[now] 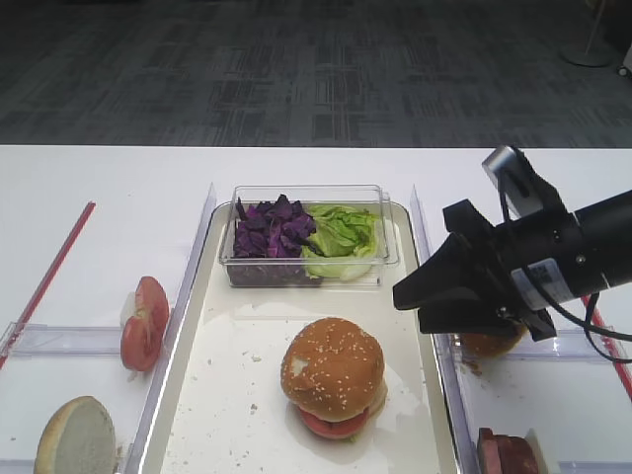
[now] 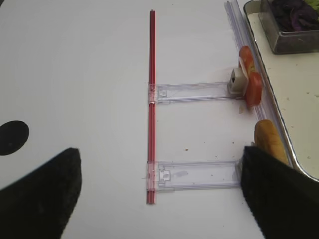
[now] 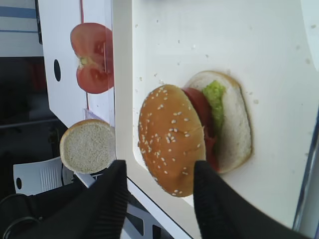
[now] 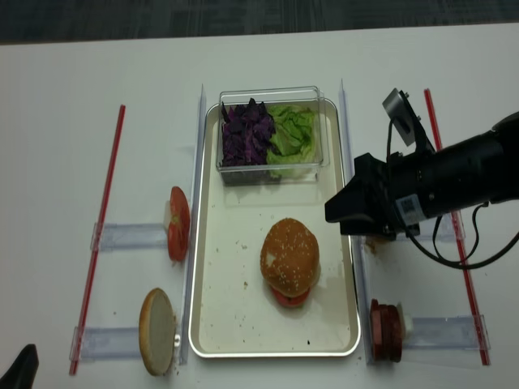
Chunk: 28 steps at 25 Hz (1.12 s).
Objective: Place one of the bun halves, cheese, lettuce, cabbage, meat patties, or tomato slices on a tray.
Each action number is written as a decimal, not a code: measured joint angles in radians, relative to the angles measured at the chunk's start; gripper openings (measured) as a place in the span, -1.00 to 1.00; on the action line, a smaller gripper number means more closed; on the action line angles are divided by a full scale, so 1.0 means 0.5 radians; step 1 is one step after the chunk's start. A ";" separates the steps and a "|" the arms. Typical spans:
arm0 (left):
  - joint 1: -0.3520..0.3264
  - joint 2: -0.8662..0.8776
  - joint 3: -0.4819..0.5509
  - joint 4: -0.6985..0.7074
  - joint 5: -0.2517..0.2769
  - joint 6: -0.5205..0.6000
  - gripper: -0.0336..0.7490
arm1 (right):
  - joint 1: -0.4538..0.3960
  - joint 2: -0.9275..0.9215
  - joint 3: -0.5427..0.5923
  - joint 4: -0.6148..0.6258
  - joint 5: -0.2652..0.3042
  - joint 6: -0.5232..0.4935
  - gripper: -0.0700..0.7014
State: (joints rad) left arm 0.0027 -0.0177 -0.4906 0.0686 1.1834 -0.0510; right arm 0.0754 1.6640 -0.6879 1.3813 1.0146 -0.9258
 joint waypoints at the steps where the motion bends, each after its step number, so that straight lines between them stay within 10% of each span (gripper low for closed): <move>1: 0.000 0.000 0.000 0.000 0.000 0.000 0.61 | 0.000 -0.005 0.000 -0.004 0.004 0.000 0.09; 28: 0.000 0.000 0.000 0.000 0.000 0.000 0.61 | 0.000 -0.429 -0.187 -0.043 0.132 0.398 0.09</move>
State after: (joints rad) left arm 0.0027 -0.0177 -0.4906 0.0686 1.1834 -0.0510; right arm 0.0754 1.4497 -0.7812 1.3596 1.0806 -0.7266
